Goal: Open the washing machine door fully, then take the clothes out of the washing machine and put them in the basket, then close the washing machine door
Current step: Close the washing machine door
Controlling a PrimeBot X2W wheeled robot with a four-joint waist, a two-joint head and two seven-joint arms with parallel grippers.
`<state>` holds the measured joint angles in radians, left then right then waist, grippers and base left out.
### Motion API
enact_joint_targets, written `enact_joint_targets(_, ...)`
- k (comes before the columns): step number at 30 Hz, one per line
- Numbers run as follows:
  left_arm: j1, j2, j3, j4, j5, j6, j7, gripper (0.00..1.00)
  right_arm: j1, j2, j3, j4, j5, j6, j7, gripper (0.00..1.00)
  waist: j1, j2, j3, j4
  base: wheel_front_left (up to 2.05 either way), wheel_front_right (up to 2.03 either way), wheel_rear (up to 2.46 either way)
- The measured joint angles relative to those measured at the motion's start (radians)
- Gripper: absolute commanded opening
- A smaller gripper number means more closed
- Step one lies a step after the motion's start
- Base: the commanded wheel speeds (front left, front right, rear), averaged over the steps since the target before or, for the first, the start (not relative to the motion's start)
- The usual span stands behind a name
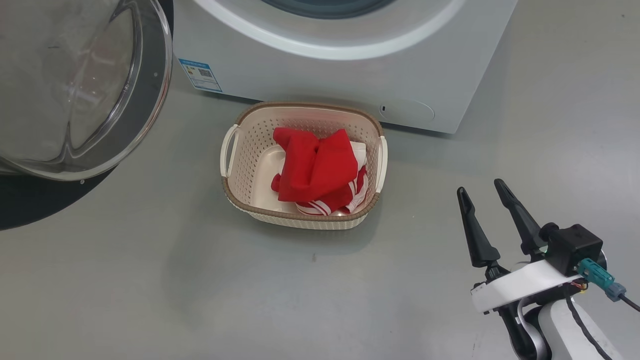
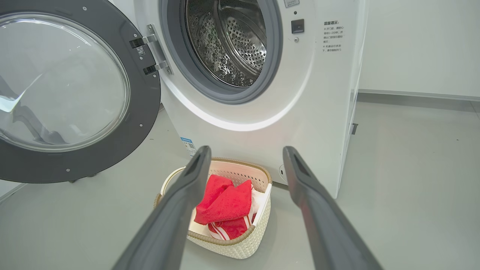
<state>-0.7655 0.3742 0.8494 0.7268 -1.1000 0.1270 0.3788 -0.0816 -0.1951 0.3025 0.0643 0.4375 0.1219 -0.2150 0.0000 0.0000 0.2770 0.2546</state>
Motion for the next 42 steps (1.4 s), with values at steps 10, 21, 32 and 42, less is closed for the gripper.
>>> enact_joint_targets(10, -0.05, 0.027, 0.001, 0.1, 0.022, 0.0, 0.036, 0.0, -0.01, -0.001, 0.004, 0.0, 0.0, 0.0, 0.0, 1.0, 0.0, 0.0, 0.006, -0.01, 0.0, 0.0, 0.0)
enact_joint_targets(21, -0.097, 0.051, -0.002, 0.161, 0.033, 0.0, 0.065, 0.0, -0.014, -0.005, 0.006, 0.001, 0.0, 0.0, 0.0, 1.0, 0.0, 0.0, 0.01, -0.018, 0.0, 0.0, 0.0)
enact_joint_targets(32, -0.116, 0.07, -0.045, 0.19, 0.036, 0.0, 0.168, 0.0, -0.014, -0.007, 0.006, 0.003, 0.0, 0.0, 0.0, 1.0, 0.0, 0.0, 0.007, -0.017, 0.0, 0.0, 0.0)
enact_joint_targets(42, -0.118, 0.04, -0.093, 0.209, 0.051, 0.0, 0.252, 0.0, -0.015, -0.007, 0.006, 0.013, 0.001, 0.0, -0.001, 1.0, 0.0, 0.0, -0.006, -0.005, 0.0, 0.0, 0.0)
